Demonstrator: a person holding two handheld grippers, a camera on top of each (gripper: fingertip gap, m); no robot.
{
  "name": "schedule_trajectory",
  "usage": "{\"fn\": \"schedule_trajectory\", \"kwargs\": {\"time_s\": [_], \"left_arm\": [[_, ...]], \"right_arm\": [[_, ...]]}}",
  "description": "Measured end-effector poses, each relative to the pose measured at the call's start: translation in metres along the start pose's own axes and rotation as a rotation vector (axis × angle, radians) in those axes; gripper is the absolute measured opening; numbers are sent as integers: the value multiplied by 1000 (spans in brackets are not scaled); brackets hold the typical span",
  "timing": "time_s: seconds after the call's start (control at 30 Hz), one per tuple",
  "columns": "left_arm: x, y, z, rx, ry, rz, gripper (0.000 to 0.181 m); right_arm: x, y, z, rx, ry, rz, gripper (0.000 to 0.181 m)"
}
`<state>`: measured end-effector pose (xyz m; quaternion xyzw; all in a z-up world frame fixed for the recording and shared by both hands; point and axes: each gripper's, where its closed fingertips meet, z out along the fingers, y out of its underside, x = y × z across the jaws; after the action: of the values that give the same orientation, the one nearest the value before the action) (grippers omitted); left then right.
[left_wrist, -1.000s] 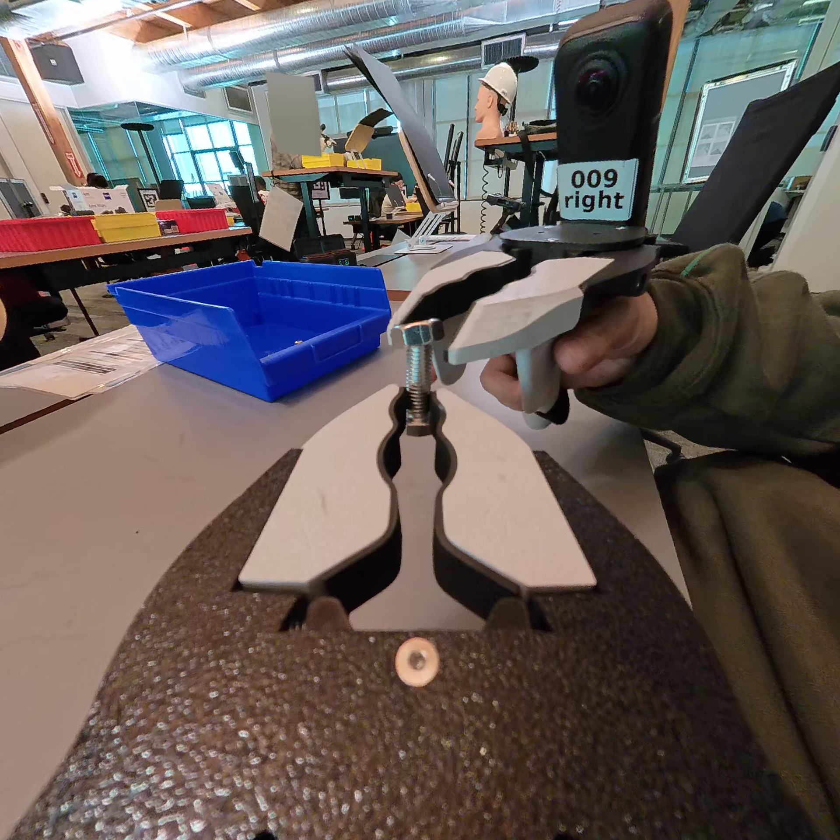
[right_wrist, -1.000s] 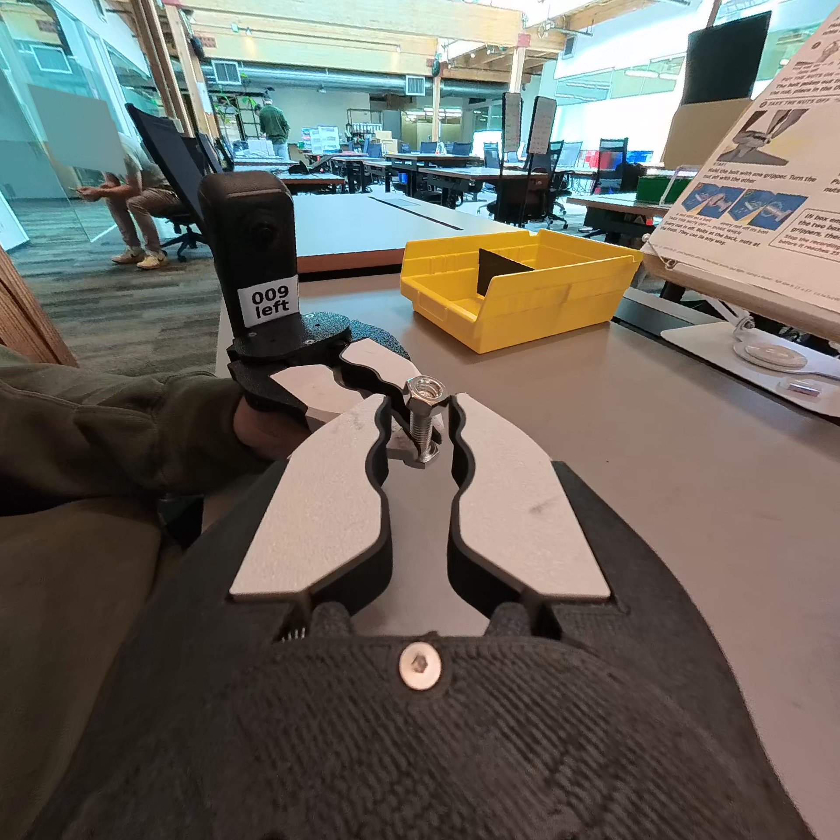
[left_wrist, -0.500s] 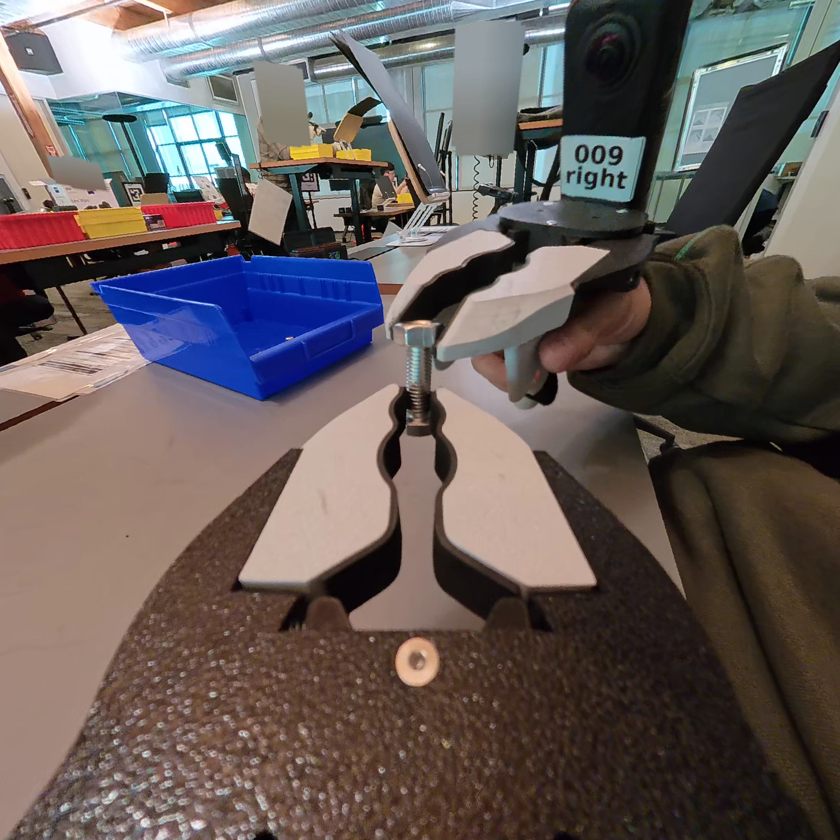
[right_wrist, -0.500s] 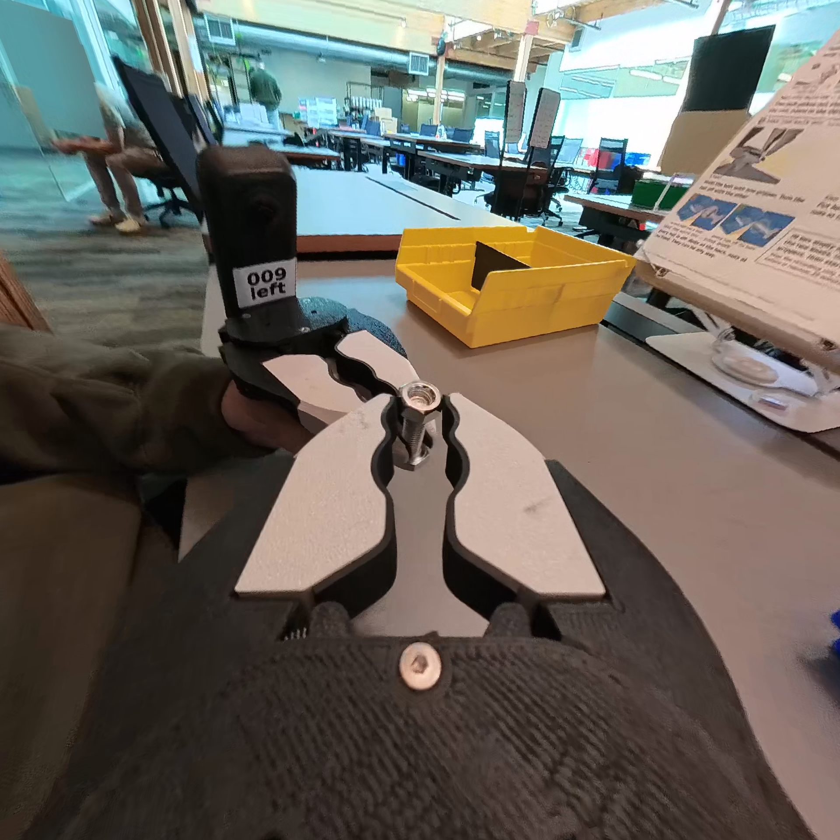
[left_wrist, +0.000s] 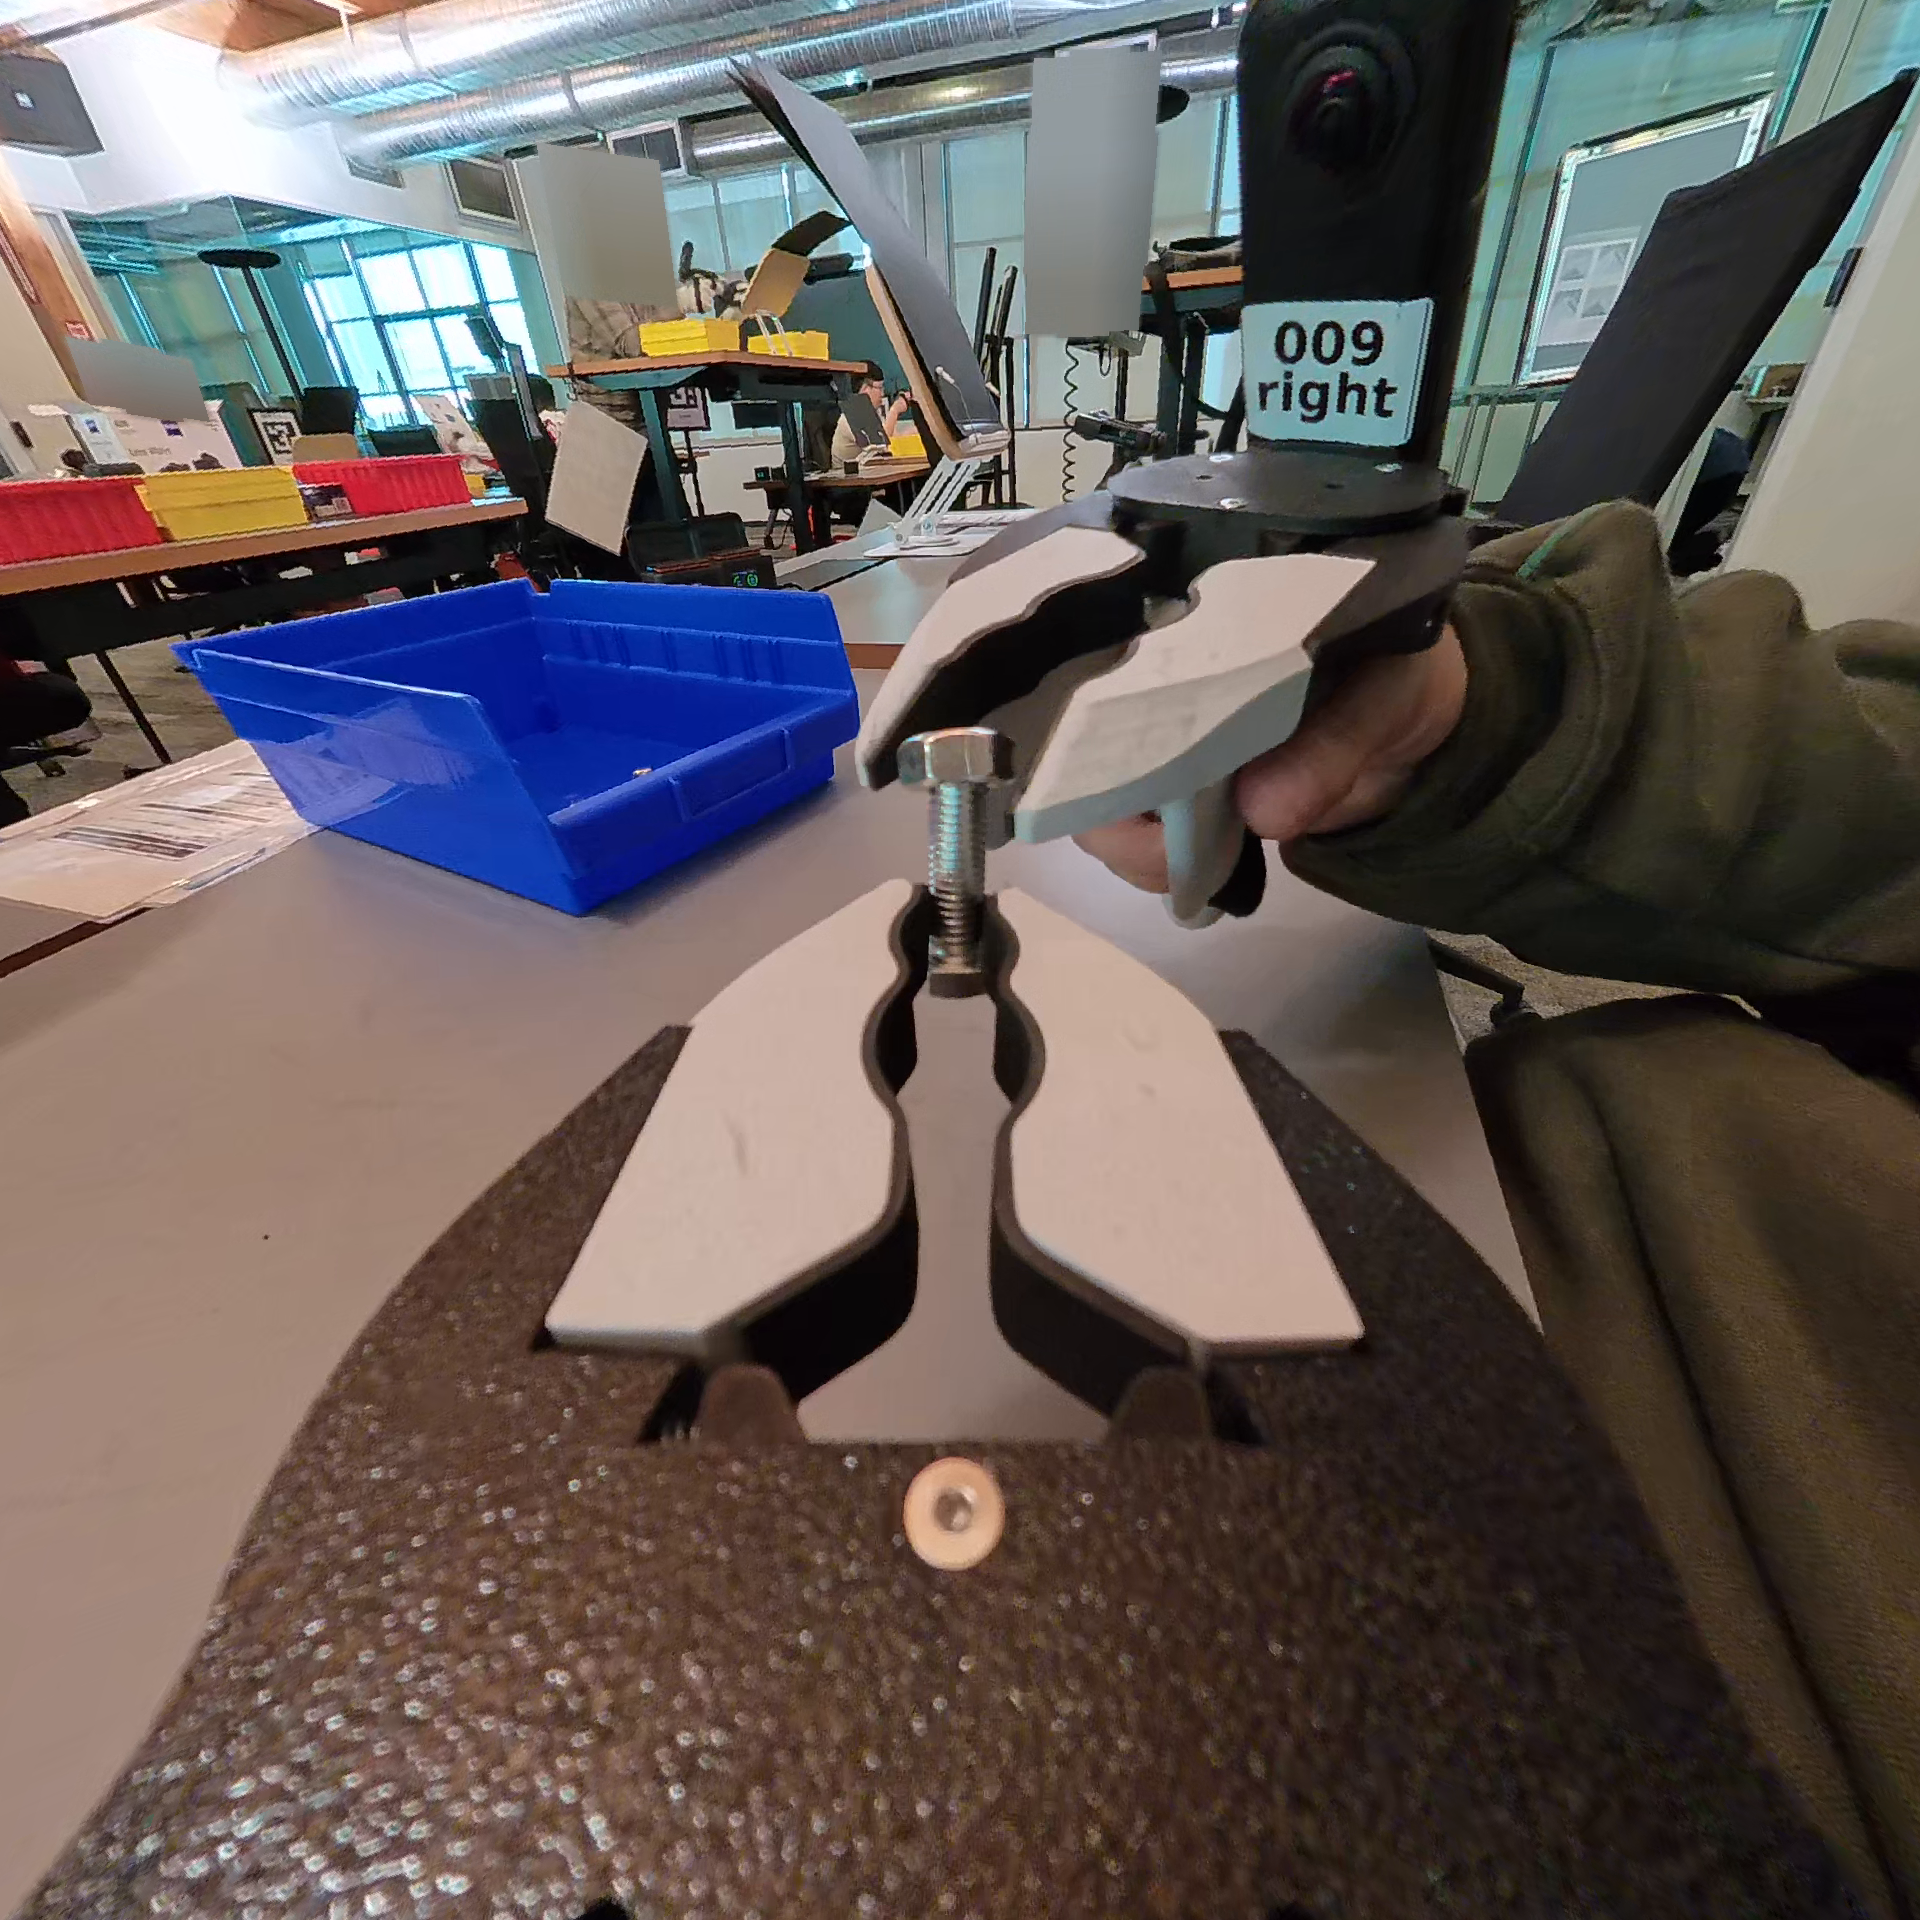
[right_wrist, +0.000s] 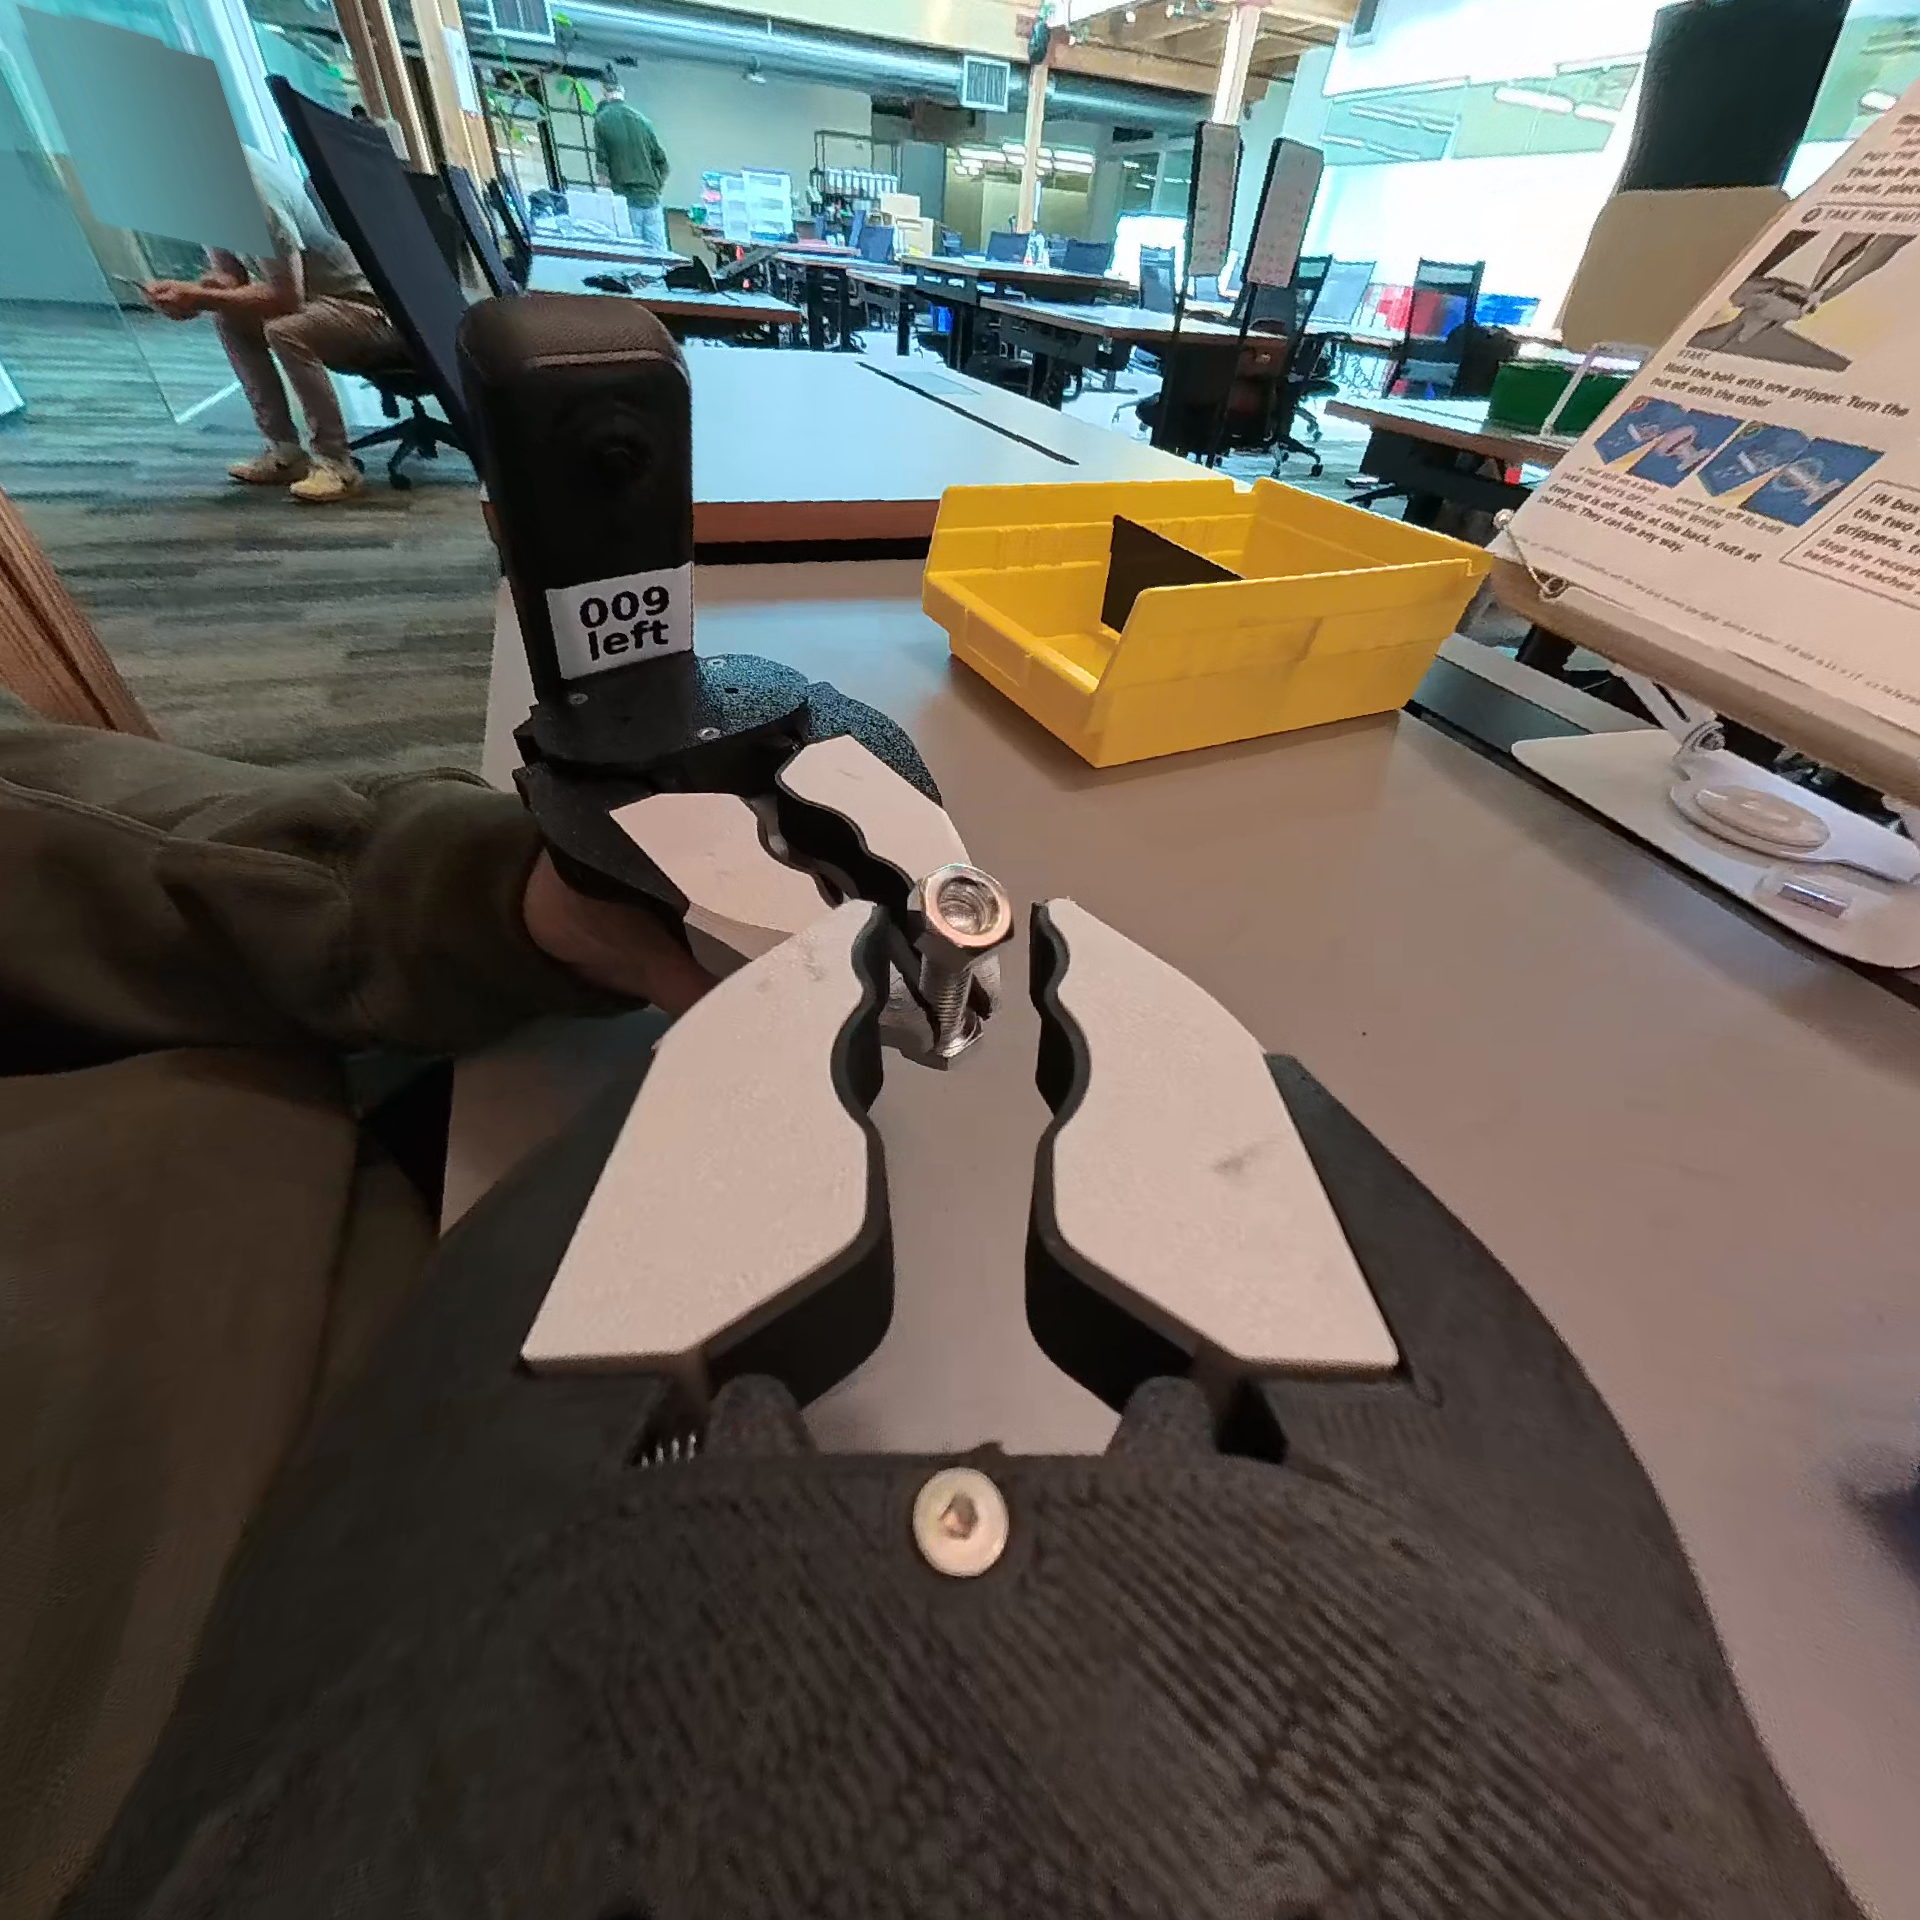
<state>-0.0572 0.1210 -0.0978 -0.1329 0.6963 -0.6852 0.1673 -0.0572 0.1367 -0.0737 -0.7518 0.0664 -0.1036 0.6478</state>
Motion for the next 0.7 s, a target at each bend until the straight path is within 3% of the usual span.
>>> {"fn": "schedule_trajectory", "kwargs": {"time_s": [0.27, 0.5, 0.7], "left_arm": [[-1, 0, 0, 3, -3, -4, 9], [-1, 0, 0, 3, -4, -7, 9], [3, 2, 1, -19, 16, 12, 9]], "right_arm": [[2, -5, -2, 46, -16, 64, 29], [2, -6, -3, 69, -51, 158, 18], [-1, -4, -5, 6, -42, 47, 18]]}}
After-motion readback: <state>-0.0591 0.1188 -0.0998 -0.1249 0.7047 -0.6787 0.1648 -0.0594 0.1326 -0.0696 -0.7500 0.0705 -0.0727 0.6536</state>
